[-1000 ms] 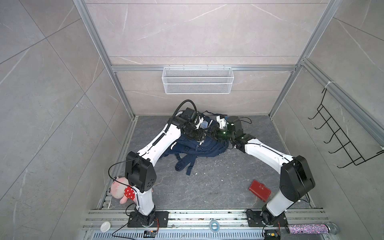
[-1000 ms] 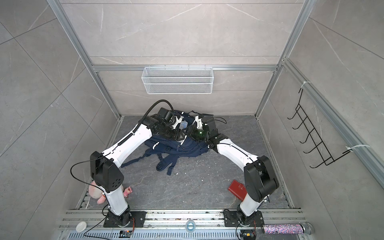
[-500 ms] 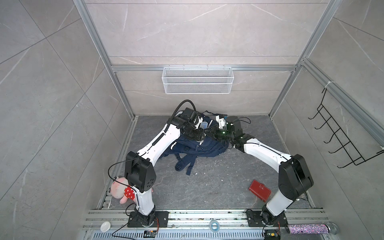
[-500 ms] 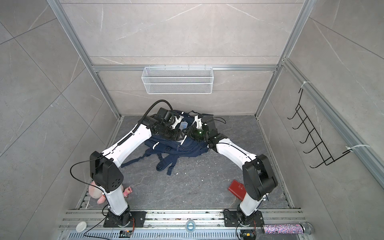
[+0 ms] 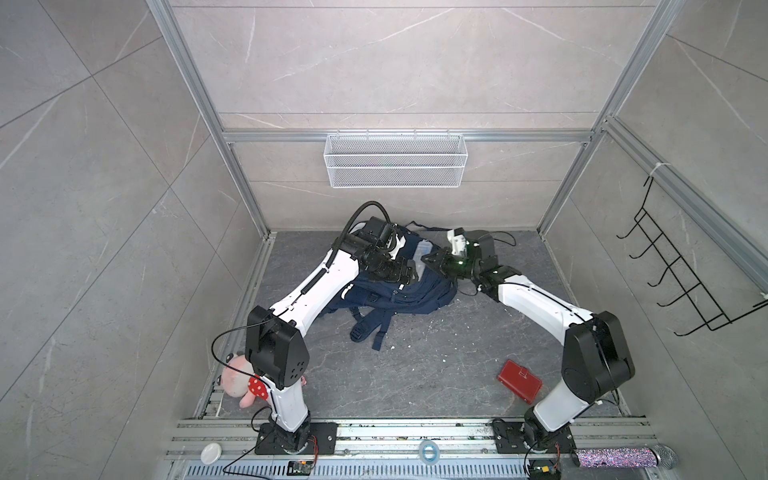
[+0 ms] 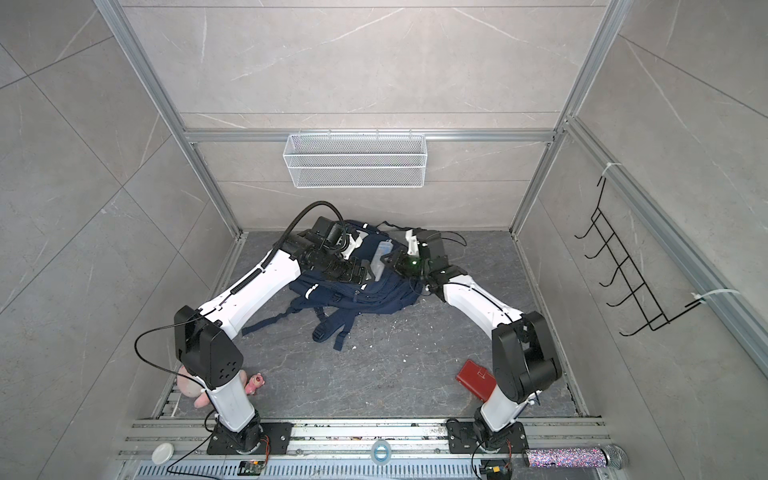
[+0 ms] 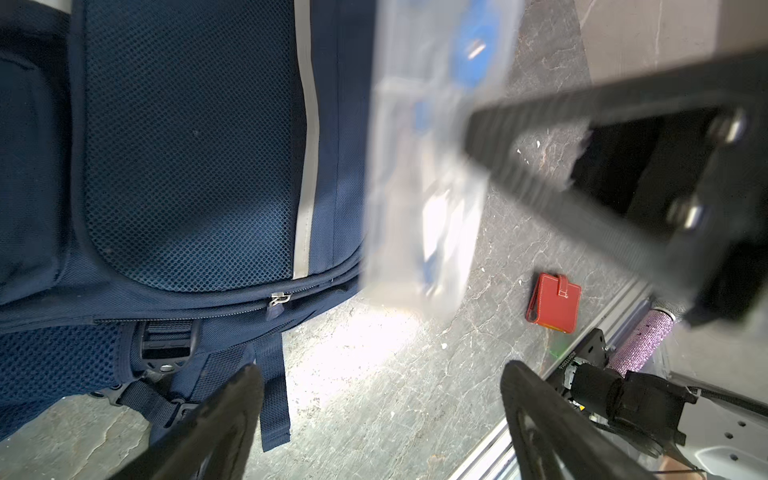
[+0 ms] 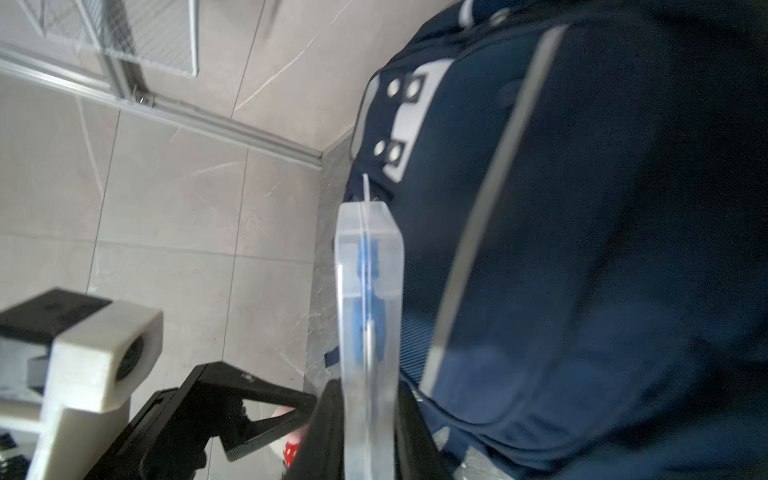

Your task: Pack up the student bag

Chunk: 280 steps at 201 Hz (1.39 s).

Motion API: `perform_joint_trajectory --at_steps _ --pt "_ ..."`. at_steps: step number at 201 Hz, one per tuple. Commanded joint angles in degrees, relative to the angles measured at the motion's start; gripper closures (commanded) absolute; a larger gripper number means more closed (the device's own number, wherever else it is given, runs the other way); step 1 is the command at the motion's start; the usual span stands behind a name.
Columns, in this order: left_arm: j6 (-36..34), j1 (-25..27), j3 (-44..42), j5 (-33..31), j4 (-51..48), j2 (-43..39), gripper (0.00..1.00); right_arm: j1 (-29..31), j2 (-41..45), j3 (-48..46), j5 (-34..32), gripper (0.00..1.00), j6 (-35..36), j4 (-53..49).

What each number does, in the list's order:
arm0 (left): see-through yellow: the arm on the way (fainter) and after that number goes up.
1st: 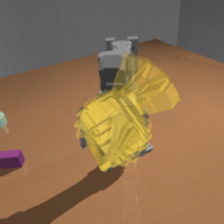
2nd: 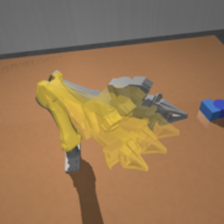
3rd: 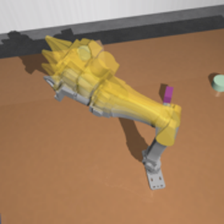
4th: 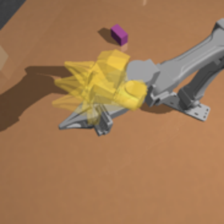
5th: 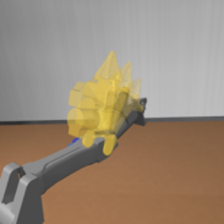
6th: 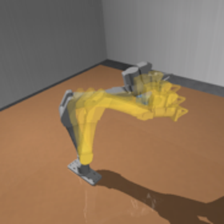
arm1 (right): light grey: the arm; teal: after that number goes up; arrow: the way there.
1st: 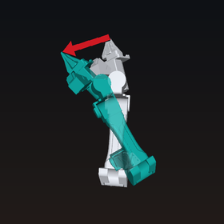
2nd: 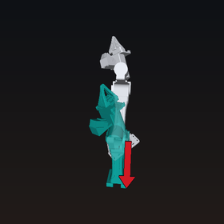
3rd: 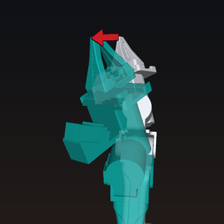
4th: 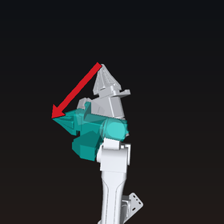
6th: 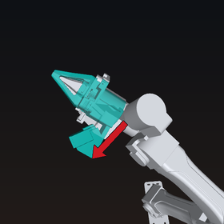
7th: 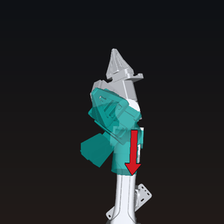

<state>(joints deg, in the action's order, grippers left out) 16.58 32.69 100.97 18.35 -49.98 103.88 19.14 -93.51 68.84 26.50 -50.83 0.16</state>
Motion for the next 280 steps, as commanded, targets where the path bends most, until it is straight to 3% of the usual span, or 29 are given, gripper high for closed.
perform_joint_trajectory --at_steps 1,39,89,131,172,221,280 --pt "0.5 -0.2 4.5 1.9 -0.6 3.6 0.14 -5.3 5.1 -1.7 -2.1 1.00 5.0 -7.2" --pt "0.0 -0.3 9.7 2.7 1.8 11.3 0.23 -9.5 8.2 1.1 -2.8 1.00 13.2 -18.8" --pt "-3.8 -0.1 13.0 -1.8 1.2 16.9 0.27 -10.4 11.9 -1.0 -3.2 1.00 15.6 -25.1" --pt "-5.3 -0.2 12.4 -1.4 4.0 19.3 0.29 -10.4 15.6 -5.2 -1.8 1.00 14.1 -26.1" --pt "-3.5 0.0 12.4 5.6 10.0 21.9 0.63 -10.3 17.0 -5.7 -1.7 1.00 14.2 -28.6" --pt "-1.8 0.1 11.8 8.5 12.1 21.1 1.00 -10.4 18.7 -7.4 -1.8 1.00 14.6 -27.1" --pt "1.5 -0.5 9.8 12.5 14.2 14.1 1.00 -10.4 21.3 -13.0 -2.3 1.00 12.5 -20.0"
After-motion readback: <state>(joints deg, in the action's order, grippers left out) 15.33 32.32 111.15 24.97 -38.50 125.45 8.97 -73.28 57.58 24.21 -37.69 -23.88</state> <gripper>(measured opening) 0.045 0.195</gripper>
